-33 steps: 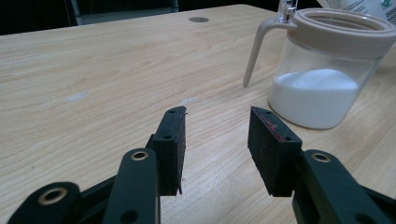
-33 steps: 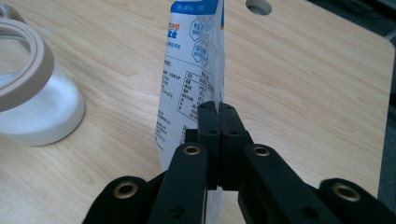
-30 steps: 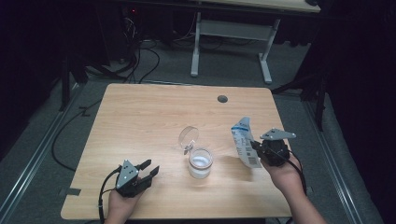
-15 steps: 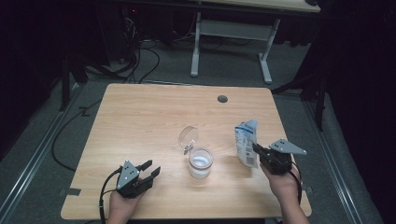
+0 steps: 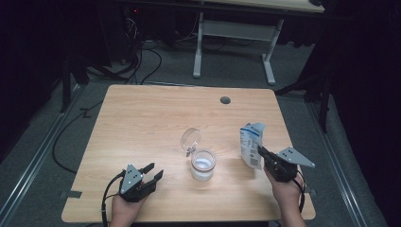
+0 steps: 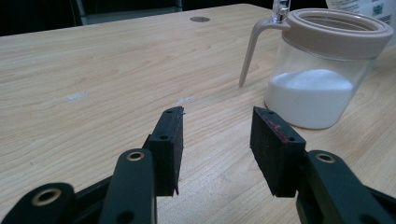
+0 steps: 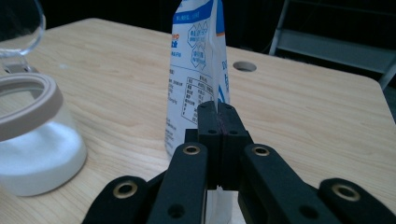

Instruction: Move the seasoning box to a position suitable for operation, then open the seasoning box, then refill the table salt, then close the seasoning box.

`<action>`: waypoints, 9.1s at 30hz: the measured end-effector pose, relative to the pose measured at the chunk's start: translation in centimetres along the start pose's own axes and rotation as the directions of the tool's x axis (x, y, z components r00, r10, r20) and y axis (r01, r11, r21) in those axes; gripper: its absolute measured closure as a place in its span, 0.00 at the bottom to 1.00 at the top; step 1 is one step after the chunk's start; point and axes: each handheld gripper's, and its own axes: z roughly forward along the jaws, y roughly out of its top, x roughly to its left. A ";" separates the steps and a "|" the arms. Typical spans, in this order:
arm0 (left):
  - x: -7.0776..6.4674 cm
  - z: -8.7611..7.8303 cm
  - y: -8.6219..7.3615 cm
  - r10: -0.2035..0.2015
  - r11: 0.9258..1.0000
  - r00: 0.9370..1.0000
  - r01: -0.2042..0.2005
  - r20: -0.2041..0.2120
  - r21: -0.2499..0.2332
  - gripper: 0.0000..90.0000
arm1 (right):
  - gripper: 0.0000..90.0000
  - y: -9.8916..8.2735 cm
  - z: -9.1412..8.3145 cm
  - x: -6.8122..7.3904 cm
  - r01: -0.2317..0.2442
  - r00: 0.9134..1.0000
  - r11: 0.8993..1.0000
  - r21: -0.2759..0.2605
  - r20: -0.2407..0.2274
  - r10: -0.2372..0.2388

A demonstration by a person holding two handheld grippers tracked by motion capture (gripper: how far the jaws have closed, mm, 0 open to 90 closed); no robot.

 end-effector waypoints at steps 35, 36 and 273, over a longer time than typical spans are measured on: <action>-0.2 -0.6 -0.1 0.006 1.000 1.000 -0.006 0.004 0.001 0.61 | 0.99 -2.3 0.2 -2.6 -0.066 0.996 0.996 -0.067 0.054 0.069; -0.2 -0.6 -0.1 0.006 1.000 1.000 -0.006 0.004 0.000 0.61 | 0.98 -2.5 0.1 -2.6 -0.065 0.996 0.996 -0.065 0.055 0.069; 4.3 -1.5 -0.3 -0.106 0.990 0.977 0.122 -0.185 0.077 0.82 | 0.82 -2.6 4.5 13.2 0.206 0.945 0.975 0.083 -0.276 -0.176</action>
